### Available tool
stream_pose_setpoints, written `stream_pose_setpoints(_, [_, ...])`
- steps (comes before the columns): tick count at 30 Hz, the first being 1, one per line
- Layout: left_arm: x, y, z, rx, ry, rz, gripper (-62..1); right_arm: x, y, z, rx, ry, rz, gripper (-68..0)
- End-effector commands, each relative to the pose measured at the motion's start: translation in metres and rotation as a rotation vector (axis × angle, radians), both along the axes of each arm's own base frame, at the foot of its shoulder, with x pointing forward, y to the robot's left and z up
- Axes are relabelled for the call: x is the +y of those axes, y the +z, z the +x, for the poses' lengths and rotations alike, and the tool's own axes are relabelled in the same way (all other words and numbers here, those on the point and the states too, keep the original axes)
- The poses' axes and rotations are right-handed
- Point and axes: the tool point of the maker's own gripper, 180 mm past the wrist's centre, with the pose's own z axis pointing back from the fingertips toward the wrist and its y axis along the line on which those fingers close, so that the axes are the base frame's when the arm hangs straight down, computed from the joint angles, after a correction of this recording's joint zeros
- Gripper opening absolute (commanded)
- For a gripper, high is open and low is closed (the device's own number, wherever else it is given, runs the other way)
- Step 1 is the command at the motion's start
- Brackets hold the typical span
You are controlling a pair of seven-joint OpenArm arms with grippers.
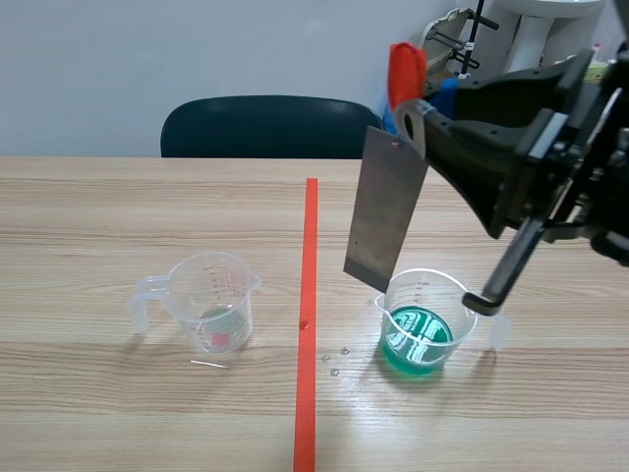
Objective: Do the redox reaction experiment
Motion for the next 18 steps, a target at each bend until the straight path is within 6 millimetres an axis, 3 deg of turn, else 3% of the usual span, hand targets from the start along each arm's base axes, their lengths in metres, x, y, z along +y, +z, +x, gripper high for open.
stream_pose_setpoints(1, [-0.003, 0.005, 0.003, -0.024, 0.008, -0.020, 1.4, 0.009, 0.014, -0.001, -0.033, 0.033, 0.026, -66.2])
stream_pose_setpoints(18, [-0.003, 0.005, 0.003, -0.024, 0.008, -0.020, 1.4, 0.090, 0.025, 0.005, -0.010, 0.197, 0.085, -66.2])
